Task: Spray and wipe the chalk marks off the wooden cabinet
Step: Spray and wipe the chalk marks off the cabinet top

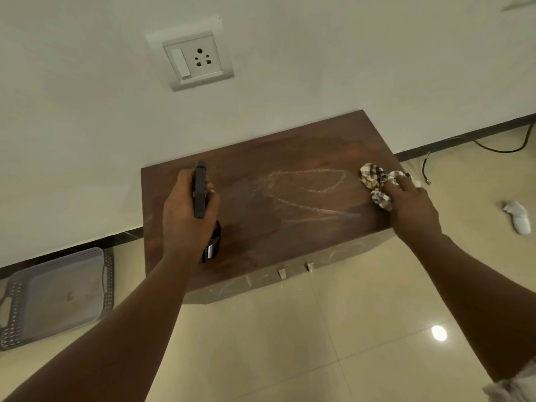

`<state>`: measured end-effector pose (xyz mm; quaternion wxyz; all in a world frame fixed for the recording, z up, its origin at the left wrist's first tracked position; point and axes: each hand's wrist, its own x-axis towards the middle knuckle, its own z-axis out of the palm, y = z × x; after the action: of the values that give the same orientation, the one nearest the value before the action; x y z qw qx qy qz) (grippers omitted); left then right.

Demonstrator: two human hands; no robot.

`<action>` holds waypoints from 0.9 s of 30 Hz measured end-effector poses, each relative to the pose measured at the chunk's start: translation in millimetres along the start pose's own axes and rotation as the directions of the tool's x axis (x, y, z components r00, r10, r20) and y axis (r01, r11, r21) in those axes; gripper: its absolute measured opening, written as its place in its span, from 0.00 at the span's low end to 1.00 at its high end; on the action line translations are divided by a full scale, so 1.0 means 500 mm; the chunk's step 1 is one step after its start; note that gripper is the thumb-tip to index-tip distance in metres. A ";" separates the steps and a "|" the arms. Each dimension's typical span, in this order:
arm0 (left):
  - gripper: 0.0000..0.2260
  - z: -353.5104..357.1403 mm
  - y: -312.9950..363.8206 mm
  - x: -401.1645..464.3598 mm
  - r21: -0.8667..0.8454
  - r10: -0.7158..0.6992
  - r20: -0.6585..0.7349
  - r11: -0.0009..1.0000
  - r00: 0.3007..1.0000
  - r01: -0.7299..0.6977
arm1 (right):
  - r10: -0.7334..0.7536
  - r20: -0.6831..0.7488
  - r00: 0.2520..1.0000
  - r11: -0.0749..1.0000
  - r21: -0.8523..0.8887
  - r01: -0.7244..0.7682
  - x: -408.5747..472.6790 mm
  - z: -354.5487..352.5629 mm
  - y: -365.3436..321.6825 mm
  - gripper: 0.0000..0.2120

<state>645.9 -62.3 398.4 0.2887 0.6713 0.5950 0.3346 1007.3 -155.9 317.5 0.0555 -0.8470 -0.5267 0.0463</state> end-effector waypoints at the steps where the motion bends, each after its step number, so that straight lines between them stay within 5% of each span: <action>1: 0.04 0.002 0.007 -0.007 0.000 0.001 -0.004 1.000 1.000 -0.001 | 0.022 -0.007 1.000 1.000 -0.001 -0.022 -0.011 -0.001 -0.002 0.20; 12: 0.04 0.021 0.021 -0.048 -0.014 0.007 -0.006 1.000 1.000 -0.007 | 0.140 0.042 0.989 0.990 -0.015 -0.139 -0.099 -0.005 -0.102 0.20; 27: 0.03 -0.004 0.015 -0.076 0.073 -0.019 -0.045 0.997 0.999 0.022 | 0.002 0.121 0.993 1.000 -0.026 0.001 -0.152 0.002 -0.258 0.22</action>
<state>646.2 -101.1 401.5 0.2538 0.6677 0.6202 0.3243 859.3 -167.7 336.3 0.0126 -0.8433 -0.5296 0.0905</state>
